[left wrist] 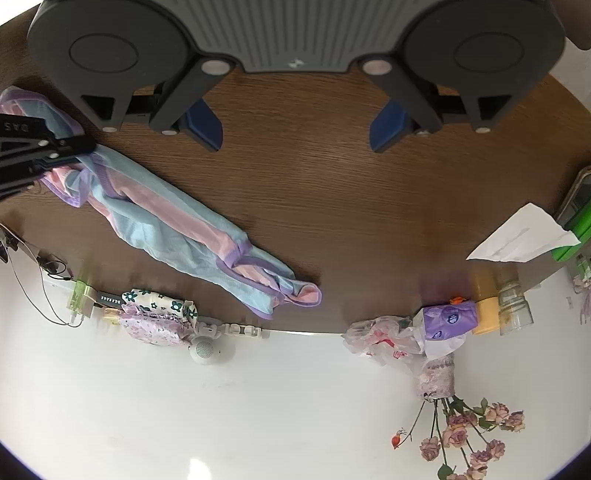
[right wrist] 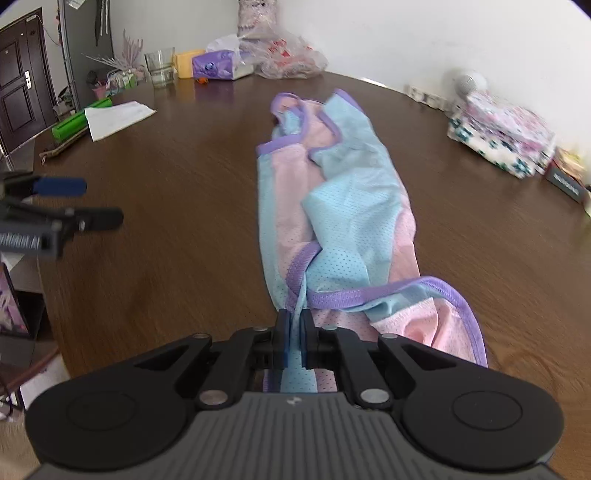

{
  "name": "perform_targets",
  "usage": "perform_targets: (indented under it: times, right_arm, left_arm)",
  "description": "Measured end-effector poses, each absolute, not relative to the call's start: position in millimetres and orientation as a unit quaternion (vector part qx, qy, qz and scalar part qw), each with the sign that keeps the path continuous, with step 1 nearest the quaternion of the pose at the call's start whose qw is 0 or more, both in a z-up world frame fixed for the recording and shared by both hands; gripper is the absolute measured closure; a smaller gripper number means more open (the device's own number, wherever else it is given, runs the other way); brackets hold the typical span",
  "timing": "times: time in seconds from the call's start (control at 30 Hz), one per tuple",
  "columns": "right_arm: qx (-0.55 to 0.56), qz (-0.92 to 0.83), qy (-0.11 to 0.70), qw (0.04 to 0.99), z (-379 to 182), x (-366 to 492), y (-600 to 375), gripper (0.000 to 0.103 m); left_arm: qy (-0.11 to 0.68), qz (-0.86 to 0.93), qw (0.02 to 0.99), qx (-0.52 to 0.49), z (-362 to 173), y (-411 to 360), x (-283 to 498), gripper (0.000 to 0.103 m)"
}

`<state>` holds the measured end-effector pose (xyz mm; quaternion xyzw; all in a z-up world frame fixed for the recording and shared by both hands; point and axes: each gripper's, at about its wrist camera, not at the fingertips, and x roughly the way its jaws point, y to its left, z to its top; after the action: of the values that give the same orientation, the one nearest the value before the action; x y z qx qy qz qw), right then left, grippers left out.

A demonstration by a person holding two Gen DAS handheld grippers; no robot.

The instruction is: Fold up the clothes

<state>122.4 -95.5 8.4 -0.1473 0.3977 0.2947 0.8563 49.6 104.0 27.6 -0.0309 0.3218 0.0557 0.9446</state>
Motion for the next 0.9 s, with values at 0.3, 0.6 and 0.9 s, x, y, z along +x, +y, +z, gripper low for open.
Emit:
perform_targets:
  times: [0.3,0.6,0.9]
  right_arm:
    - [-0.109,0.099,0.425,0.893,12.4,131.0,-248.1,0.095]
    - [-0.016,0.157,0.339,0.928,32.9,91.3,-237.3,0.055]
    - [-0.061,0.177,0.335,0.923,7.4,129.0,-146.5,0.054]
  left_arm:
    - [0.322,0.03,0.946,-0.002,30.8,88.2,64.6,0.017]
    - [0.319,-0.072,0.942,0.078,51.7,47.3,136.4,0.016]
    - [0.393,-0.125,0.898,0.153,24.5,-1.1,238.1,0.02]
